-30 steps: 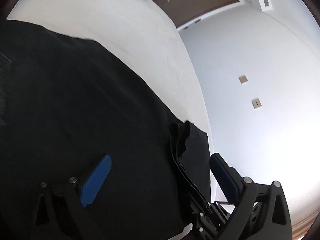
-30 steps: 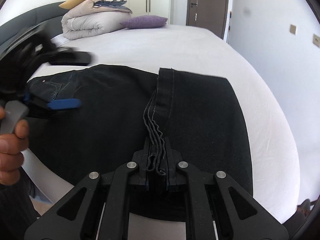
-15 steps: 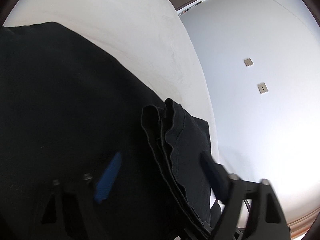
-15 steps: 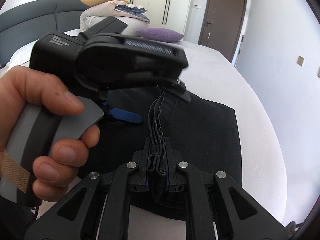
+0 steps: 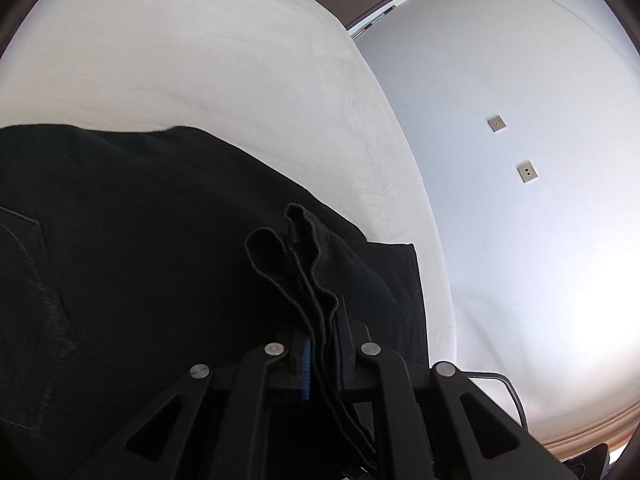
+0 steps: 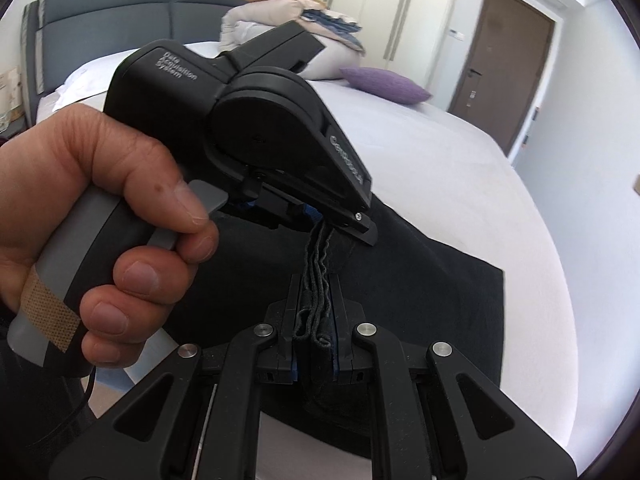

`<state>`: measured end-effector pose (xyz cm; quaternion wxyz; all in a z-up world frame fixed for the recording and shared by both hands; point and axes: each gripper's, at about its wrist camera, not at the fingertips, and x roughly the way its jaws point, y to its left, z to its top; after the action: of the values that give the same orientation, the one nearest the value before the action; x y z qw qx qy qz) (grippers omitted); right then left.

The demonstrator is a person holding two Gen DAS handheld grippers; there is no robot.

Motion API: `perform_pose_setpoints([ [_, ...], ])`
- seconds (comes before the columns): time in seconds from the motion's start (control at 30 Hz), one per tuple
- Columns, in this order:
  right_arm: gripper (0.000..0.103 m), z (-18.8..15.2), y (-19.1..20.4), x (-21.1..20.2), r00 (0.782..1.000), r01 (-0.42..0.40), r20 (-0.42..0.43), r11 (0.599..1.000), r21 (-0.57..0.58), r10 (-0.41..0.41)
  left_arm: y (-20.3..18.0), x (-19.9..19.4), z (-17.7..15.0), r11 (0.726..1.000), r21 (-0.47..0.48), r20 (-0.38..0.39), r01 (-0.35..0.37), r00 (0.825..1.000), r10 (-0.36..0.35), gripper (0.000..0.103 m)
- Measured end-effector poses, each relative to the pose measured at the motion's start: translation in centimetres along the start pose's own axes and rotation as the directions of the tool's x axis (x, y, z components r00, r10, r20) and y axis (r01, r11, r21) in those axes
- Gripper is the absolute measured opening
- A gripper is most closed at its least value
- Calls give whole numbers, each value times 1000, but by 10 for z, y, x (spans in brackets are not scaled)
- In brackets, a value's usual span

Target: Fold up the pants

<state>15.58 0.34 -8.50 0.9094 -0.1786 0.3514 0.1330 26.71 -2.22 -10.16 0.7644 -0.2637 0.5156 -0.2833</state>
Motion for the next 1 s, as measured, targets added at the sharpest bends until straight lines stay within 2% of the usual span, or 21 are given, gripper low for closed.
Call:
perform_pose_setpoints([
  [0.1,9,9,14,12,997,-67,-28,998,5,67,20,-13,6,998,22,-13,-57,998,57,8],
  [0.27,9,19,32,29,988,-136,-66,991,17,137,47,-26,13,994,28,-21,-104,994,105,8],
  [0.37,9,29,51,44,985,-153,-82,988,0,152,56,-30,15,993,30,-17,-111,994,111,8],
  [0.57,9,34,53,61,974,-186,-126,982,33,189,62,-27,13,989,41,-12,-141,990,142,10],
  [0.67,12,37,47,72,968,-201,-149,979,33,203,67,-28,11,981,44,2,-187,982,187,21],
  [0.73,15,31,41,81,956,-230,-167,970,75,240,73,-32,10,984,26,11,-174,985,174,24],
  [0.77,17,24,33,79,948,-260,-161,960,107,274,75,-36,8,984,20,25,-179,984,178,28],
  [0.8,25,21,27,75,936,-299,-152,945,133,317,81,-43,4,981,17,39,-192,981,192,30],
  [0.83,39,17,22,69,921,-340,-144,928,152,361,79,-47,3,976,17,58,-216,975,214,30],
  [0.9,59,8,12,54,895,-402,-128,896,188,428,77,-61,-1,955,27,107,-295,951,291,31],
  [0.93,59,2,5,44,877,-439,-112,874,210,468,70,-66,-3,941,39,139,-335,935,327,32],
  [1.0,59,-11,-13,24,817,-532,-71,796,290,572,49,-73,-8,918,83,189,-389,910,368,33],
])
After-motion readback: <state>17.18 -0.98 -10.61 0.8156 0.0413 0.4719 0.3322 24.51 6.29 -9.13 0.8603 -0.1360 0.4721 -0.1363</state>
